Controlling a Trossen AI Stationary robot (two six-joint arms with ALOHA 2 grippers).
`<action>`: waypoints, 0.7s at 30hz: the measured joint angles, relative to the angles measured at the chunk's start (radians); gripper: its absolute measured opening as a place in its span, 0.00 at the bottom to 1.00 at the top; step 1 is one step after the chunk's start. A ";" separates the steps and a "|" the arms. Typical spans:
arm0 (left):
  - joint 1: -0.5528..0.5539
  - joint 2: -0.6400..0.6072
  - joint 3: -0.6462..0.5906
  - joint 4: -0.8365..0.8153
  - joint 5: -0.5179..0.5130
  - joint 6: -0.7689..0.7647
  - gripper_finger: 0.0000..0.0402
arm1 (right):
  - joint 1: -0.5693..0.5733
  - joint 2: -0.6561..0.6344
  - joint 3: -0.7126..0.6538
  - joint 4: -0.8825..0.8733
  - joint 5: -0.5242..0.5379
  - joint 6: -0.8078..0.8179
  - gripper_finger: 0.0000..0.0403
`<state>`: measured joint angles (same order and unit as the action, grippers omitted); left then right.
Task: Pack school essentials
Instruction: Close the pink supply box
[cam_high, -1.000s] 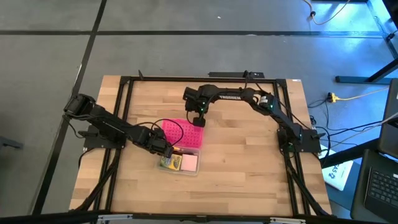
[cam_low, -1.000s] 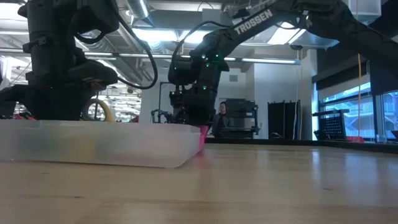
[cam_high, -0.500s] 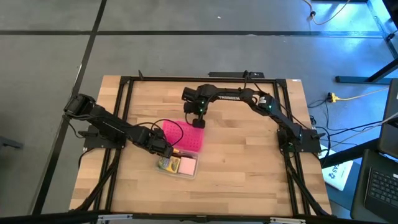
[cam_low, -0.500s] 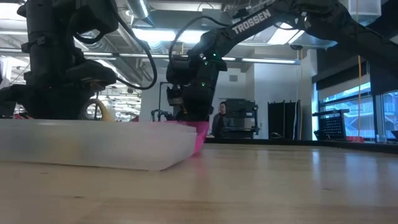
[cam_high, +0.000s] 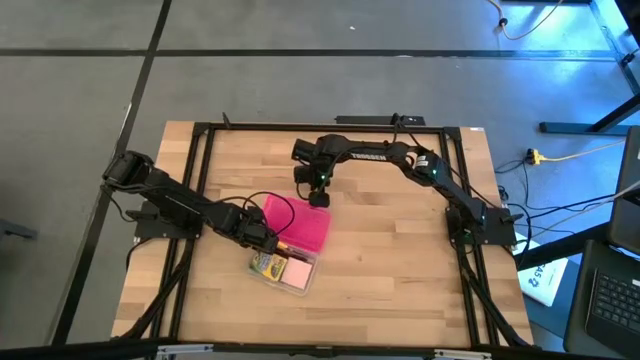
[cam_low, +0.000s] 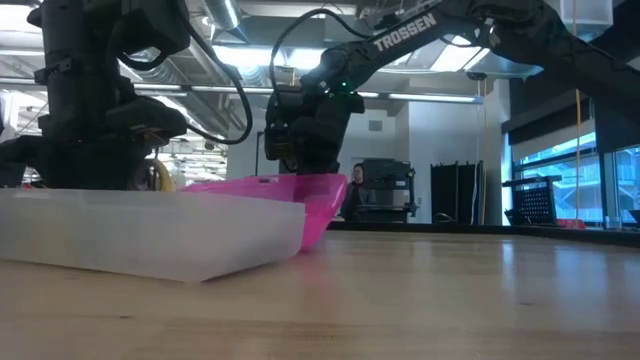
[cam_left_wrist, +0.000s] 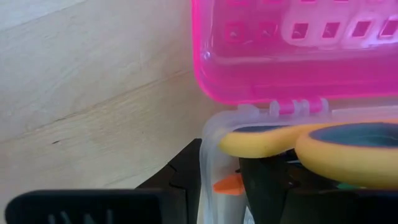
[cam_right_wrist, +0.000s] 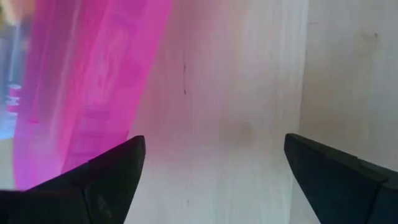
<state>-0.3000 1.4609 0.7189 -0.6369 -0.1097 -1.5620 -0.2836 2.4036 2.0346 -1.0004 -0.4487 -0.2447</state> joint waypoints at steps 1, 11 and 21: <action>0.000 0.000 0.000 0.000 0.000 0.000 0.24 | 0.000 0.000 0.000 0.000 -0.011 -0.001 0.96; 0.001 0.000 0.000 0.003 -0.009 -0.003 0.24 | 0.002 -0.002 0.001 0.009 -0.211 -0.024 0.96; 0.001 -0.003 0.000 0.002 0.016 -0.010 0.24 | 0.021 -0.002 0.001 0.033 -0.286 -0.027 0.96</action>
<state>-0.2993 1.4578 0.7193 -0.6345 -0.0933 -1.5715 -0.2628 2.4012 2.0357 -0.9676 -0.7345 -0.2713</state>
